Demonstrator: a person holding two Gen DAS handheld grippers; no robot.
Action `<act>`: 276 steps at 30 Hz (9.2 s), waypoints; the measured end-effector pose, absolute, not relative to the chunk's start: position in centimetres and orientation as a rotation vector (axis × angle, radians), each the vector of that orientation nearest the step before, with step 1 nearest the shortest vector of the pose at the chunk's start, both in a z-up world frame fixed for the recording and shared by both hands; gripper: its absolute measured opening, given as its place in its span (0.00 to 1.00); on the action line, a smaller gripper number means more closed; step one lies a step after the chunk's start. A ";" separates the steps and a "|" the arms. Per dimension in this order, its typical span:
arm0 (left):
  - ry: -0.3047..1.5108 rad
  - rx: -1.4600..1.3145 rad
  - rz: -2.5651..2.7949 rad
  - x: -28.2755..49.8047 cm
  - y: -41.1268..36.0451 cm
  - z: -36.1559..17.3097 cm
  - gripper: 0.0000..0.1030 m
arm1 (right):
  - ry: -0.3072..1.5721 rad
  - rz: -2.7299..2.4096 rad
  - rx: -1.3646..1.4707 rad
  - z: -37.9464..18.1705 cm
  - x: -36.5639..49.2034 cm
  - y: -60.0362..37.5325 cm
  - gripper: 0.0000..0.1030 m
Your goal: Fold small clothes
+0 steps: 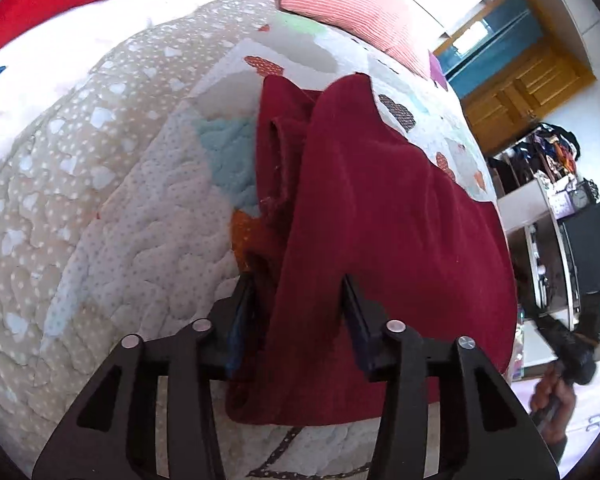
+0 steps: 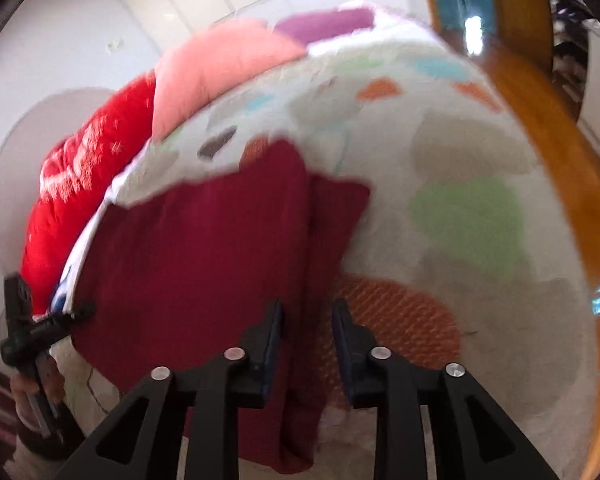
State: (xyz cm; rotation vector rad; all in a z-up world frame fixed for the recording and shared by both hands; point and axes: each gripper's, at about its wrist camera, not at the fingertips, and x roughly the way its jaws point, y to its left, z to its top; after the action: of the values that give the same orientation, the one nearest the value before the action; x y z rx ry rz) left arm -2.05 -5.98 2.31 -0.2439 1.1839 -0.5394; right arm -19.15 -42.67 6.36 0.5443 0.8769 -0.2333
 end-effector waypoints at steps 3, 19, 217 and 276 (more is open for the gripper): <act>1.148 -0.196 -0.487 -2.4 -6.2 3.1 0.52 | 0.766 -0.150 0.556 9.5 -18.3 -41.3 0.25; 1.044 -0.286 -0.487 -2.4 -4.2 1.1 0.68 | 1.020 0.203 0.276 2.5 9.5 -20.4 0.25; 0.983 0.105 -0.686 -8.6 -26.1 6.3 0.71 | 0.957 -0.138 0.170 4.1 -18.7 -36.1 0.42; 0.869 0.112 -0.560 -10.6 -14.9 8.3 0.68 | 0.880 -0.062 0.150 5.7 -13.4 -27.8 0.43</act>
State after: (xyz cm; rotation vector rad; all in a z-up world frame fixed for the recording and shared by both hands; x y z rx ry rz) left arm -10.57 -14.85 8.27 0.1124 0.8692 -0.5599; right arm -13.41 -27.77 5.67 0.1503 0.8804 -0.0623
